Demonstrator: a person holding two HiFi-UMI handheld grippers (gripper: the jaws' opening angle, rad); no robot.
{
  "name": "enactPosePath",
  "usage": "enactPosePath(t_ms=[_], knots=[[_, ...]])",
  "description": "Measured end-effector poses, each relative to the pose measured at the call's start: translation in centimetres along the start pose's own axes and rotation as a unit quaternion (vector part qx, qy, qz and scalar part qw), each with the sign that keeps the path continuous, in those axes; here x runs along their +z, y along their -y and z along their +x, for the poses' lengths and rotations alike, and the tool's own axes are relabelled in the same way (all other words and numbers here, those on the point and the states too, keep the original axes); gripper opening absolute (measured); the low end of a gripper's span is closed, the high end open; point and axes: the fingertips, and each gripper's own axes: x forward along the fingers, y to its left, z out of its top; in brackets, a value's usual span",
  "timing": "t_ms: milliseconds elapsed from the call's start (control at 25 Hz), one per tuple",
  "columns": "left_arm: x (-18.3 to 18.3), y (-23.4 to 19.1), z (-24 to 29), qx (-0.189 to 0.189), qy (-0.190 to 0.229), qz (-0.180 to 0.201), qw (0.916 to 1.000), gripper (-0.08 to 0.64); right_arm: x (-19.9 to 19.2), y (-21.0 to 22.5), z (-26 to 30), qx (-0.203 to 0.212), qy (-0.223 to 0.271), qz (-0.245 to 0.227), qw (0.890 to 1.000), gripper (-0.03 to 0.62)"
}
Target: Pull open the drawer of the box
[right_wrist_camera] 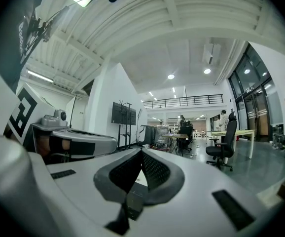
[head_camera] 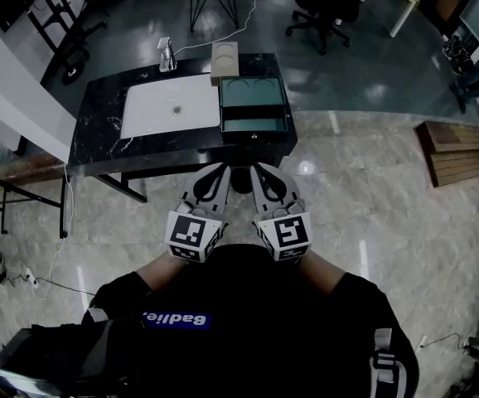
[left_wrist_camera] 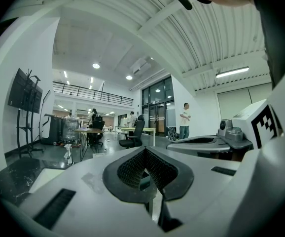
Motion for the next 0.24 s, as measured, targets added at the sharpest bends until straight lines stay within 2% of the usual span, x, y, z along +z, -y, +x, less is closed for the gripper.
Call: enactPosePath(t_ms=[240], knots=[[0.08, -0.24, 0.33, -0.003, 0.0, 0.0, 1.0, -0.008, 0.01, 0.23, 0.46, -0.001, -0.001, 0.002, 1.0, 0.002]])
